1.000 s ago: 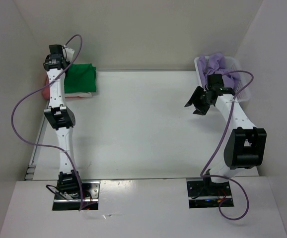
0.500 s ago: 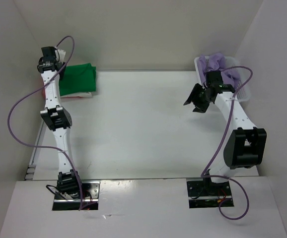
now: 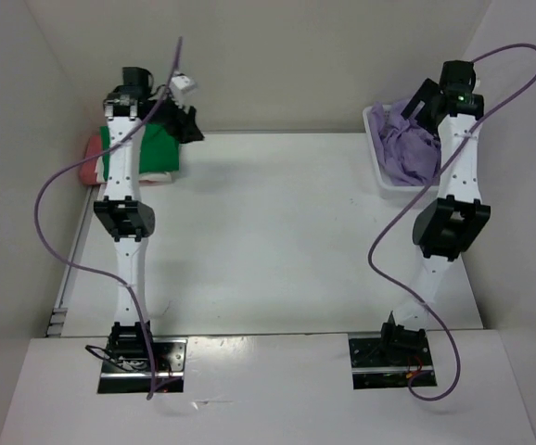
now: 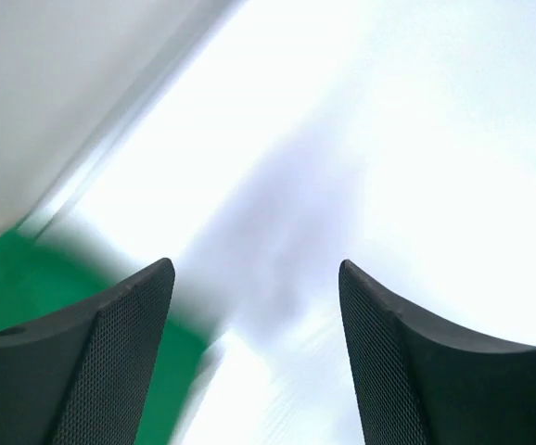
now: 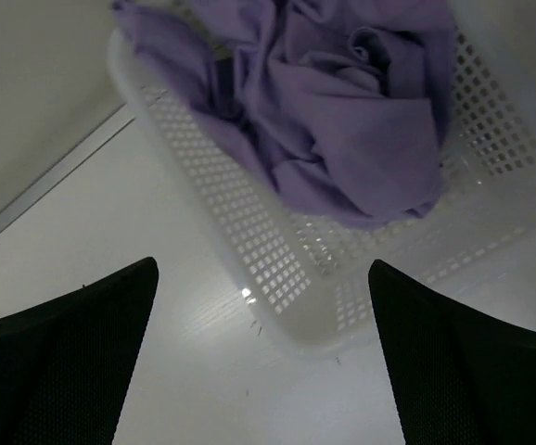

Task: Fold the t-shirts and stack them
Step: Grab crumpled tshirt from bin with the right arm, then move the tshirt to the center of the board, then flatten out the tshirt

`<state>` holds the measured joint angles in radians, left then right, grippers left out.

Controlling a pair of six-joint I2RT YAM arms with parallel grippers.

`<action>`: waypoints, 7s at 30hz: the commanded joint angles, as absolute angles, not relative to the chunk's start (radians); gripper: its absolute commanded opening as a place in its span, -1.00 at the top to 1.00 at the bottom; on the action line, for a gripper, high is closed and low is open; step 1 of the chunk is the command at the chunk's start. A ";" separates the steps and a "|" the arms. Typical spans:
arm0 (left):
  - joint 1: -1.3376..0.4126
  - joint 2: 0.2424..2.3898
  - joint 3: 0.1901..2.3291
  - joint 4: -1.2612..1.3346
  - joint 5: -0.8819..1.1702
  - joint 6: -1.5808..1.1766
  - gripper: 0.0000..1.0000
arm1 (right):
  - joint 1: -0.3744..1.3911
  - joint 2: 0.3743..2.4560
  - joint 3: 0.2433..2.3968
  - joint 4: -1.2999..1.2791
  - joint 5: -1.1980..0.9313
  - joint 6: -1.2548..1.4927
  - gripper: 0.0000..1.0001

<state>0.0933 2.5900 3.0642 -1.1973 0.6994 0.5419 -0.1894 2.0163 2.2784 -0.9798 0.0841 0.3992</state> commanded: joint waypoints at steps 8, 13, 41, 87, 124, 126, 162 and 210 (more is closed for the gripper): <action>-0.159 2.683 3.038 -1.293 0.839 0.607 -0.60 | -0.222 2.477 2.542 -1.095 0.237 0.339 -1.00; -0.160 2.672 3.016 -1.284 0.830 0.589 -0.66 | -0.245 2.513 2.595 -1.115 0.256 0.350 -0.66; -0.396 2.153 2.726 -1.218 0.531 0.457 -0.95 | 0.334 1.589 2.553 -0.847 -0.100 0.201 1.00; -0.790 1.756 1.089 -0.623 0.091 0.459 -0.70 | 0.337 1.588 1.017 -0.600 0.015 0.765 -0.65; -0.436 1.643 1.066 -0.672 -0.040 0.594 -0.69 | 0.479 1.612 1.045 -0.537 -0.071 0.739 -0.27; -0.445 1.663 1.057 -0.649 -0.040 0.583 -0.69 | 0.503 1.623 1.054 -0.523 -0.080 0.749 -0.27; -0.196 1.641 1.444 -0.816 -0.064 0.537 1.00 | 0.459 1.471 1.163 -1.042 -0.263 0.449 1.00; -0.594 1.742 1.008 -0.592 -0.095 0.588 -0.53 | 0.140 1.460 1.250 -0.960 -0.376 0.414 1.00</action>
